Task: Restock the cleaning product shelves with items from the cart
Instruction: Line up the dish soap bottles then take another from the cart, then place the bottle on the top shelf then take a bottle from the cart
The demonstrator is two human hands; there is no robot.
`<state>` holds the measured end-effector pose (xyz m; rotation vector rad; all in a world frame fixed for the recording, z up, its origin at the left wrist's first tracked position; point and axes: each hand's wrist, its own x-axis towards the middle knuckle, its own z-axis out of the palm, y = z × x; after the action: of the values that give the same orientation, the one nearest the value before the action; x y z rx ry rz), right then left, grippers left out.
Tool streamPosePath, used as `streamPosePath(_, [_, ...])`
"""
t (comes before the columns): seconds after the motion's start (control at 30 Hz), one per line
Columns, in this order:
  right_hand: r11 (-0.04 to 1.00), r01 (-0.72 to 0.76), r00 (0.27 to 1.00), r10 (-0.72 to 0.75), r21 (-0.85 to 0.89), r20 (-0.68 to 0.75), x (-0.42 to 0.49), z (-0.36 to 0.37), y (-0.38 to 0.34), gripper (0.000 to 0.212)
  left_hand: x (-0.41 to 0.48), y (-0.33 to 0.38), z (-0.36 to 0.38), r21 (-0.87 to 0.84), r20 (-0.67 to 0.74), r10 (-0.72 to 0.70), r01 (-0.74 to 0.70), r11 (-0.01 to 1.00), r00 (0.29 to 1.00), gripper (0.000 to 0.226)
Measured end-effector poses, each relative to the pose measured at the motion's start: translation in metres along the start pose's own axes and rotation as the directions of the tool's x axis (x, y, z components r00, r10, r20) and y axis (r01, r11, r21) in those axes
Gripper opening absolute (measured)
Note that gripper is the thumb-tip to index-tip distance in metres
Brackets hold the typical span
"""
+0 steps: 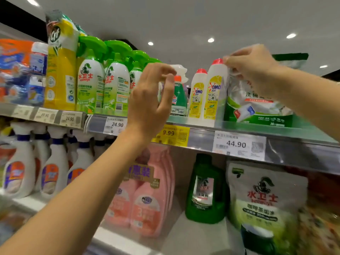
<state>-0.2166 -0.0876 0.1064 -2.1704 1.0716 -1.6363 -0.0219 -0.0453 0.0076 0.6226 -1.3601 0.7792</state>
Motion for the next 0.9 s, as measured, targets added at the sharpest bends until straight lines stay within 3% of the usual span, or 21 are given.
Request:
streamPosePath(0.1, [0.933,0.28,0.955,-0.295,0.228,0.037,-0.077,-0.013,-0.027,0.008,-0.026,0.038,-0.029,-0.151,-0.076,-0.171,0.158,0.976,0.982,0.021])
streamPosePath(0.17, [0.862,0.326,0.913,-0.394,0.388,0.107,-0.133,-0.015,-0.03,0.008,-0.055,0.066,-0.054,-0.151,-0.054,-0.273,0.263,0.953,0.96,0.021])
streamPosePath(0.27, [0.802,0.211,0.871,-0.413,0.558,0.265,-0.215,0.001,-0.015,0.007,-0.102,0.107,-0.092,-0.002,0.017,-0.433,0.433,0.902,0.901,0.026])
streamPosePath(0.4, [0.773,-0.046,0.803,-0.348,0.633,0.483,-0.319,0.042,0.015,0.007,-0.178,0.157,-0.161,0.214,0.141,-0.598,0.566,0.796,0.789,0.027])
streamPosePath(0.5, [0.784,-0.258,0.708,-0.245,0.565,0.662,-0.4,0.083,0.035,0.004,-0.247,0.192,-0.235,0.36,0.08,-0.795,0.727,0.585,0.601,0.028])
streamPosePath(0.6, [0.812,-0.399,0.519,-0.184,0.427,0.835,-0.484,0.132,0.058,0.008,-0.313,0.229,-0.312,0.469,-0.051,-0.927,0.828,0.306,0.371,0.032])
streamPosePath(0.77, [0.911,-0.388,0.239,-0.05,0.143,0.97,-0.594,0.214,0.086,0.022,-0.404,0.269,-0.408,0.699,-0.143,-0.987,0.713,-0.052,0.068,0.029])
streamPosePath(0.9, [0.964,-0.258,0.139,0.111,-0.072,0.984,-0.649,0.277,0.101,0.032,-0.458,0.284,-0.454,0.742,-0.21,-0.976,0.641,-0.197,-0.057,0.009])
